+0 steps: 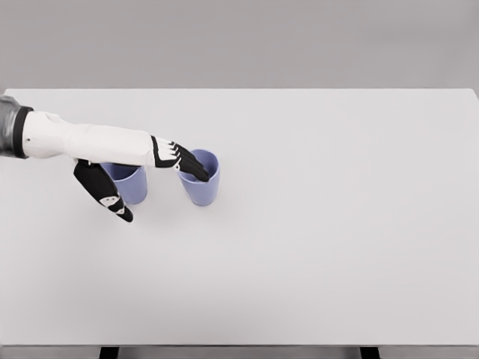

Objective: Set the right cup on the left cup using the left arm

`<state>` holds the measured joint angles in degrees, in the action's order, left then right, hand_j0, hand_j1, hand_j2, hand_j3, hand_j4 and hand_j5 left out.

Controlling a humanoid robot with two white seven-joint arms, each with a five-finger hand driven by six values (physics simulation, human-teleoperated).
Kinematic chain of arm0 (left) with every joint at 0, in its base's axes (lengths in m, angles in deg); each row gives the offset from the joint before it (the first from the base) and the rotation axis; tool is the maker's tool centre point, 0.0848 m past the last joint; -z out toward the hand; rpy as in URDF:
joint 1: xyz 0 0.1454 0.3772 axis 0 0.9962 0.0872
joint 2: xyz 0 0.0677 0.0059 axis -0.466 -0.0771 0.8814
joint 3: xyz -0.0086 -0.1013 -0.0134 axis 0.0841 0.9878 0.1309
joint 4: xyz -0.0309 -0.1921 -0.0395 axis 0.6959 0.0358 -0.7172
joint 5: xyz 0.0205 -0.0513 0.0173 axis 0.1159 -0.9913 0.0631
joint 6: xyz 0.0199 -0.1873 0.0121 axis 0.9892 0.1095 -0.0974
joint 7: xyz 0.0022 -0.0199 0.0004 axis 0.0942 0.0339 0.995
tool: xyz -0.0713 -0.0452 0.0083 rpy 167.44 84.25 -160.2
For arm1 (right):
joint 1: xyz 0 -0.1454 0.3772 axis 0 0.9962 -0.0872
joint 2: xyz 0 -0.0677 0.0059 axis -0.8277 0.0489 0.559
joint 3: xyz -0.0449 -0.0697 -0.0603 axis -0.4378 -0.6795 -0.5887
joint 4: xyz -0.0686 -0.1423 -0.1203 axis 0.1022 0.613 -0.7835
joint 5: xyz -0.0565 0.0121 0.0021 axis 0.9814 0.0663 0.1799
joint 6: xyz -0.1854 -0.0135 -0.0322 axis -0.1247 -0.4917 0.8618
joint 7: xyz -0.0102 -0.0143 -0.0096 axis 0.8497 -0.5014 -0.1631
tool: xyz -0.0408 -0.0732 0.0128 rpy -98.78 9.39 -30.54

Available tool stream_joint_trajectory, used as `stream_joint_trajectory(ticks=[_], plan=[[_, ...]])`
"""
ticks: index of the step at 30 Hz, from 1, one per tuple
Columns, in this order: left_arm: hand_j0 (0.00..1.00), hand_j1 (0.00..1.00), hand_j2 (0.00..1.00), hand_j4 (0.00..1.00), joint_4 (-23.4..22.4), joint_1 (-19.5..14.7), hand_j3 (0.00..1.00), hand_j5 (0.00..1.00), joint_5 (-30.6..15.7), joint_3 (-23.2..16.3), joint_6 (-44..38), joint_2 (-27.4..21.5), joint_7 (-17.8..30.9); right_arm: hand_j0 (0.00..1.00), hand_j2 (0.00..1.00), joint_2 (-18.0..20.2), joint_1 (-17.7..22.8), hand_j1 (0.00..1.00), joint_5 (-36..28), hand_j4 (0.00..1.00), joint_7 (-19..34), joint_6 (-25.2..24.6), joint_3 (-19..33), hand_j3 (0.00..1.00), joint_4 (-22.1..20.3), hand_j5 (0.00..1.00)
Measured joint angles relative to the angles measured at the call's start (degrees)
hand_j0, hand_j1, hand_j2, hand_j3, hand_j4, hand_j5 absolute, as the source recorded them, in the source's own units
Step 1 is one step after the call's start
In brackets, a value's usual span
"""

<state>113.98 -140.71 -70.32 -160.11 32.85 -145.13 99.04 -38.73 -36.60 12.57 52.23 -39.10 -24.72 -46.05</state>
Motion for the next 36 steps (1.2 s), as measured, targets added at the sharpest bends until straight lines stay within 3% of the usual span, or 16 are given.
stream_joint_trajectory(ticks=[2, 6, 9, 10, 11, 19, 36], plan=[[1.0, 1.0, 1.0, 1.0, -0.66, -1.67, 1.0, 1.0, 0.12, 0.11, 0.0, 0.62, 0.0, 1.0, 1.0, 0.0, 1.41, 1.0, 0.0, 1.0, 0.0, -0.04, 0.01, 1.0, 0.15, 1.0], [1.0, 1.0, 1.0, 1.0, -4.0, -1.14, 1.0, 1.0, 1.55, 2.79, 0.0, 4.76, 0.0, 1.0, 1.0, 0.0, 1.32, 1.0, -0.04, 1.0, 0.06, -0.07, 0.09, 1.0, 0.28, 1.0], [1.0, 1.0, 1.0, 1.0, -6.31, 0.97, 1.0, 1.0, 4.96, 3.86, 0.01, 7.79, 0.01, 1.0, 1.0, 0.0, 1.32, 1.0, -0.05, 1.0, 0.08, -0.07, 0.06, 1.0, 0.31, 1.0], [1.0, 1.0, 1.0, 1.0, -7.69, 4.02, 1.0, 1.0, 6.41, 4.87, 0.07, 9.01, 0.02, 1.0, 1.0, 0.0, 1.32, 1.0, -0.06, 1.0, 0.08, -0.09, 0.06, 1.0, 0.32, 1.0], [1.0, 1.0, 1.0, 1.0, -9.47, 4.75, 1.0, 1.0, 7.43, 6.34, 0.07, 10.33, 0.02, 1.0, 1.0, 0.0, 1.32, 1.0, -0.07, 1.0, 0.08, -0.08, 0.03, 1.0, 0.33, 1.0], [1.0, 1.0, 1.0, 1.0, -22.05, 8.09, 1.0, 1.0, 10.92, 10.35, 0.01, 17.42, 0.01, 1.0, 1.0, 0.0, 1.32, 1.0, -0.09, 1.0, 0.09, -0.1, -0.01, 1.0, 0.34, 1.0], [1.0, 1.0, 1.0, 1.0, -28.25, 13.1, 1.0, 1.0, 16.48, 12.25, 0.0, 21.62, 0.01, 1.0, 1.0, 0.0, 1.32, 1.0, -0.09, 1.0, 0.09, -0.09, -0.05, 1.0, 0.34, 1.0]])
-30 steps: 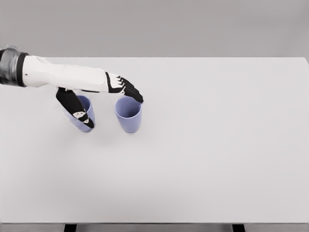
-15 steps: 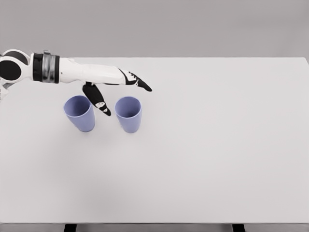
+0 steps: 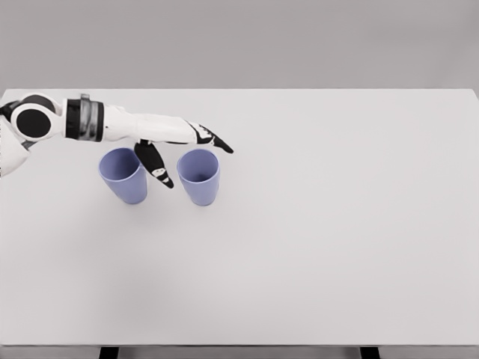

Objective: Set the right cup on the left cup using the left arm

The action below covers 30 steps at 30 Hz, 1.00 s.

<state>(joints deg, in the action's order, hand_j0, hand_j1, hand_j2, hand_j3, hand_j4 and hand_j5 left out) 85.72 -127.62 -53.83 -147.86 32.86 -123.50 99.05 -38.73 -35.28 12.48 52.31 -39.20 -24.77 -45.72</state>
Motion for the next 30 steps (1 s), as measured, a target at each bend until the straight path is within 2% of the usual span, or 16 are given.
stream_joint_trajectory(ticks=[12, 13, 15, 17, 19, 21, 23, 27, 30], plan=[[1.0, 1.0, 1.0, 1.0, -3.27, 2.81, 1.0, 1.0, 3.14, 2.38, -0.01, 3.42, 0.0, 1.0, 1.0, 0.0, 0.0, 1.0, 0.0, 1.0, 0.0, 0.0, 0.0, 1.0, 0.0, 1.0], [0.95, 0.95, 0.95, 0.95, -3.6, 2.9, 0.95, 0.95, 3.51, 2.48, -0.01, 3.58, 0.0, 1.0, 1.0, 0.0, 0.0, 1.0, 0.0, 1.0, 0.0, 0.01, 0.0, 1.0, 0.0, 1.0], [0.78, 0.78, 0.78, 0.78, -4.08, 3.16, 0.78, 0.78, 3.99, 2.64, -0.01, 3.79, 0.0, 1.0, 1.0, 0.0, 0.0, 1.0, 0.0, 1.0, 0.0, 0.0, 0.0, 1.0, 0.0, 1.0], [0.71, 0.71, 0.71, 0.71, -4.34, 3.78, 0.71, 0.71, 4.14, 3.0, -0.02, 3.89, 0.03, 1.0, 1.0, 0.0, 0.0, 1.0, 0.01, 1.0, 0.0, 0.0, 0.0, 1.0, 0.0, 1.0], [0.69, 0.69, 0.69, 0.69, -4.45, 3.96, 0.69, 0.69, 4.06, 3.25, -0.06, 3.93, 0.08, 1.0, 1.0, 0.0, 0.0, 1.0, 0.01, 1.0, 0.0, 0.0, 0.0, 1.0, 0.0, 1.0], [0.57, 0.57, 0.57, 0.57, -4.49, 4.04, 0.57, 0.57, 3.89, 3.37, -0.08, 3.94, 0.12, 1.0, 1.0, 0.0, 0.0, 1.0, 0.0, 1.0, 0.0, 0.01, 0.0, 1.0, 0.0, 1.0], [0.5, 0.5, 0.5, 0.5, -4.14, 4.22, 0.5, 0.5, 3.68, 4.04, -0.02, 3.87, 0.05, 1.0, 1.0, 0.0, 0.0, 1.0, 0.01, 1.0, 0.0, 0.01, 0.0, 1.0, 0.0, 1.0], [0.45, 0.45, 0.45, 0.45, -0.16, 3.87, 0.45, 0.45, 1.25, 5.49, -0.01, 2.36, 0.01, 1.0, 1.0, 0.0, 0.0, 1.0, 0.0, 1.0, 0.0, 0.01, 0.0, 1.0, 0.0, 1.0], [0.45, 0.45, 0.45, 0.45, 5.23, 2.55, 0.45, 0.45, -1.42, 6.83, -0.01, -2.45, 0.04, 1.0, 1.0, 0.0, 0.0, 1.0, 0.0, 1.0, 0.0, 0.0, 0.0, 1.0, 0.0, 1.0]])
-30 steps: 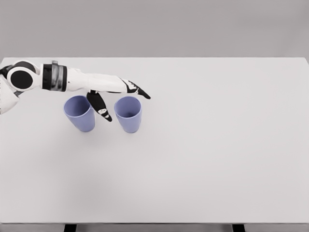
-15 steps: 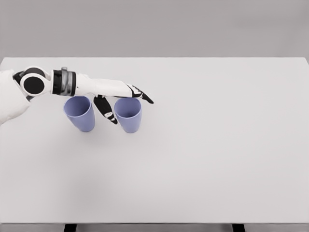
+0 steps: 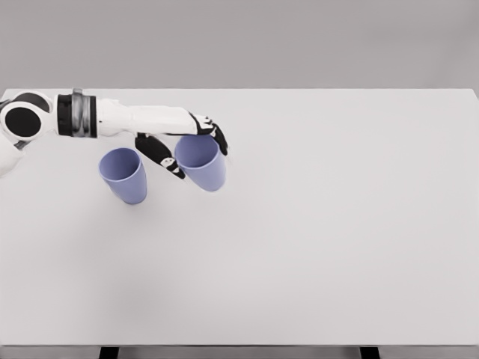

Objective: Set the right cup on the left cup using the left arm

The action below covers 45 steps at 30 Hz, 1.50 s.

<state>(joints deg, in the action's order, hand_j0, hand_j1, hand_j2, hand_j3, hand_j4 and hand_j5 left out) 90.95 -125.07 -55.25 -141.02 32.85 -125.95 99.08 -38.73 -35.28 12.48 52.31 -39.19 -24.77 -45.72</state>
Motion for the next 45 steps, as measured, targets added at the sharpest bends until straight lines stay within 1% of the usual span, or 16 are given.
stream_joint_trajectory(ticks=[1, 4, 7, 11, 15, 17, 20, 26, 37, 41, 45], plan=[[0.45, 0.45, 0.45, 0.45, 1.93, -0.44, 0.45, 0.45, -0.98, 0.54, -0.04, -2.13, -0.01, 1.0, 1.0, 0.0, 0.0, 1.0, 0.0, 1.0, 0.0, 0.0, 0.0, 1.0, 0.0, 1.0], [0.46, 0.46, 0.46, 0.46, 7.23, -3.34, 0.46, 0.46, -3.78, 1.44, -0.06, -8.71, 0.0, 1.0, 1.0, 0.0, 0.0, 1.0, 0.0, 1.0, 0.0, 0.0, 0.0, 1.0, 0.0, 1.0], [0.46, 0.46, 0.46, 0.46, 10.88, -4.66, 0.46, 0.46, -5.54, 1.76, -0.03, -15.0, 0.03, 1.0, 1.0, 0.0, 0.0, 1.0, 0.0, 1.0, 0.0, 0.01, 0.0, 1.0, 0.0, 1.0], [0.46, 0.46, 0.46, 0.46, 13.89, -4.75, 0.46, 0.46, -6.29, 1.8, 0.01, -21.08, 0.06, 1.0, 1.0, 0.0, 0.0, 1.0, 0.0, 1.0, 0.0, 0.02, 0.0, 1.0, 0.0, 1.0], [0.47, 0.47, 0.47, 0.47, 14.96, -4.75, 0.47, 0.47, -6.33, 1.39, 0.03, -24.75, 0.07, 1.0, 1.0, 0.0, 0.0, 1.0, 0.0, 1.0, 0.0, 0.02, 0.0, 1.0, 0.0, 1.0], [0.47, 0.47, 0.47, 0.47, 14.42, -4.66, 0.47, 0.47, -6.1, 1.12, 0.04, -25.57, 0.07, 1.0, 1.0, 0.0, 0.0, 1.0, 0.0, 1.0, 0.0, 0.02, 0.0, 1.0, 0.0, 1.0], [0.47, 0.47, 0.47, 0.47, 12.39, -4.04, 0.47, 0.47, -5.66, 0.83, 0.05, -25.8, 0.08, 1.0, 1.0, 0.0, 0.0, 1.0, 0.0, 1.0, 0.0, 0.0, 0.0, 1.0, 0.0, 1.0], [0.48, 0.48, 0.48, 0.48, 9.09, -3.52, 0.48, 0.48, -5.01, -0.08, 0.01, -23.9, 0.06, 1.0, 1.0, 0.0, 0.0, 1.0, 0.0, 1.0, 0.0, 0.0, 0.0, 1.0, 0.0, 1.0], [0.48, 0.48, 0.48, 0.48, 8.24, -3.43, 0.48, 0.48, -5.03, -0.52, -0.01, -23.13, 0.04, 1.0, 1.0, 0.0, 0.0, 1.0, 0.0, 1.0, 0.0, 0.0, 0.0, 1.0, 0.0, 1.0], [0.49, 0.49, 0.49, 0.49, 7.39, -2.2, 0.49, 0.49, -5.0, -0.5, 0.0, -22.61, 0.04, 1.0, 1.0, 0.0, 0.0, 1.0, 0.0, 1.0, 0.0, 0.01, 0.0, 1.0, 0.0, 1.0], [0.49, 0.49, 0.49, 0.49, 7.0, -1.93, 0.49, 0.49, -5.02, -0.39, -0.01, -22.37, 0.04, 1.0, 1.0, 0.0, 0.0, 1.0, 0.0, 1.0, 0.0, 0.0, 0.0, 1.0, 0.0, 1.0]])
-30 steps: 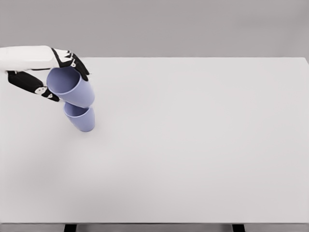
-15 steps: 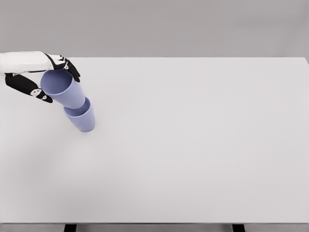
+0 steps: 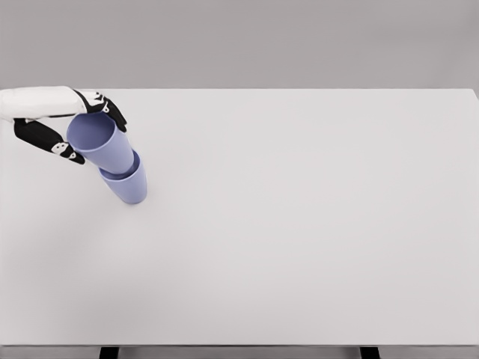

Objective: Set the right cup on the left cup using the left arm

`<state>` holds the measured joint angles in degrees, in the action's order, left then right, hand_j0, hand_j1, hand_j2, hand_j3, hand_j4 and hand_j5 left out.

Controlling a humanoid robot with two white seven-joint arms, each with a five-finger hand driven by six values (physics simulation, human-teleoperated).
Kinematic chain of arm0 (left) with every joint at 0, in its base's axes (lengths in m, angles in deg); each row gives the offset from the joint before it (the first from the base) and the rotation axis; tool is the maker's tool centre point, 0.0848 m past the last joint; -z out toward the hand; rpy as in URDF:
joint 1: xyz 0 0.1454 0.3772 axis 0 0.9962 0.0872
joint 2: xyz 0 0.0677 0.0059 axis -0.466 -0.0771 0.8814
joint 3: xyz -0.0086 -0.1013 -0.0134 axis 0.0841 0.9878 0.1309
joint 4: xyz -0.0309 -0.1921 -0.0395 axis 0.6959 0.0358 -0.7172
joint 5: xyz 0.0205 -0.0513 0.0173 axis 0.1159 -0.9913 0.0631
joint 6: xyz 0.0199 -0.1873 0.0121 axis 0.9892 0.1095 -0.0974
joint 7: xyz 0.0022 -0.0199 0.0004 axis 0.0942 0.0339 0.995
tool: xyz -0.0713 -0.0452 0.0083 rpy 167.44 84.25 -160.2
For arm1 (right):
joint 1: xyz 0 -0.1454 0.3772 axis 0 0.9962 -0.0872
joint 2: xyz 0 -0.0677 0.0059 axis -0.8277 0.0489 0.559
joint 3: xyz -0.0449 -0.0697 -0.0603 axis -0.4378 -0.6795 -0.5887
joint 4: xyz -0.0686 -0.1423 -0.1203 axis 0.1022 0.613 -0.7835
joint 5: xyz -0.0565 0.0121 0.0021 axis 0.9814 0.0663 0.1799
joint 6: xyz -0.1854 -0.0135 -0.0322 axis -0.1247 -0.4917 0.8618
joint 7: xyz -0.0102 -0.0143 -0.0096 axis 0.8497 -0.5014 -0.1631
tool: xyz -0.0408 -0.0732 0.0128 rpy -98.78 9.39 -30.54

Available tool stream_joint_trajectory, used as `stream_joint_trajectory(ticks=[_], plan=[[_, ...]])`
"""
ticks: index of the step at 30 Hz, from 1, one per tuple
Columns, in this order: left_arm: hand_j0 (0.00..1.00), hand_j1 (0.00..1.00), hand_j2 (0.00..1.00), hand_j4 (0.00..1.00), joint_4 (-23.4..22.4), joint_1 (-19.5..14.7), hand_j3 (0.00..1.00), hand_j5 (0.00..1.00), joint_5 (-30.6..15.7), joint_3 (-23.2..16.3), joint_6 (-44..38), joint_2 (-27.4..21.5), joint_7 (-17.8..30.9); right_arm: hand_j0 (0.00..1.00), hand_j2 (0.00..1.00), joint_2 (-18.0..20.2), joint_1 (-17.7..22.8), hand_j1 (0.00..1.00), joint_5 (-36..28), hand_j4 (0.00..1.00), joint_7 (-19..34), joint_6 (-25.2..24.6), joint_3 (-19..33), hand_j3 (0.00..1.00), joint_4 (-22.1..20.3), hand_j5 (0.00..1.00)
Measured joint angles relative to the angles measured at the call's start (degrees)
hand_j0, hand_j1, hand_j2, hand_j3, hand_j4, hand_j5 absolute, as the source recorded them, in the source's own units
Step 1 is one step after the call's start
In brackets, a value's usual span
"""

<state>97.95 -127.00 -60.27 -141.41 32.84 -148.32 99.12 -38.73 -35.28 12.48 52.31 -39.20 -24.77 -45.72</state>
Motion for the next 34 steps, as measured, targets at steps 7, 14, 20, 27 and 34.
stream_joint_trajectory(ticks=[7, 14, 20, 27, 34], plan=[[0.49, 0.49, 0.49, 0.49, -0.51, 0.09, 0.49, 0.49, 0.0, 0.06, -0.01, 0.56, -0.01, 1.0, 1.0, 0.0, 0.0, 1.0, 0.0, 1.0, 0.0, -0.01, 0.0, 1.0, 0.0, 1.0], [0.5, 0.5, 0.5, 0.5, -1.31, 1.05, 0.5, 0.5, 0.2, 0.15, 0.0, 1.03, 0.0, 1.0, 1.0, 0.0, 0.0, 1.0, 0.0, 1.0, 0.0, 0.01, 0.0, 1.0, 0.0, 1.0], [0.81, 0.81, 0.81, 0.81, -1.44, 2.02, 0.81, 0.81, 0.45, 0.4, 0.03, 1.2, -0.05, 1.0, 1.0, 0.0, 0.0, 1.0, 0.0, 1.0, 0.0, 0.0, 0.0, 1.0, 0.0, 1.0], [1.0, 1.0, 1.0, 1.0, -1.76, 2.02, 1.0, 1.0, 1.37, 0.92, 0.02, 1.26, -0.07, 1.0, 1.0, 0.0, 0.0, 1.0, 0.0, 1.0, 0.0, 0.0, 0.0, 1.0, 0.0, 1.0], [1.0, 1.0, 1.0, 1.0, -1.5, 2.11, 1.0, 1.0, 1.15, 1.16, 0.02, 1.2, -0.07, 1.0, 1.0, 0.0, 0.0, 1.0, 0.0, 1.0, 0.0, 0.01, 0.0, 1.0, 0.0, 1.0]])
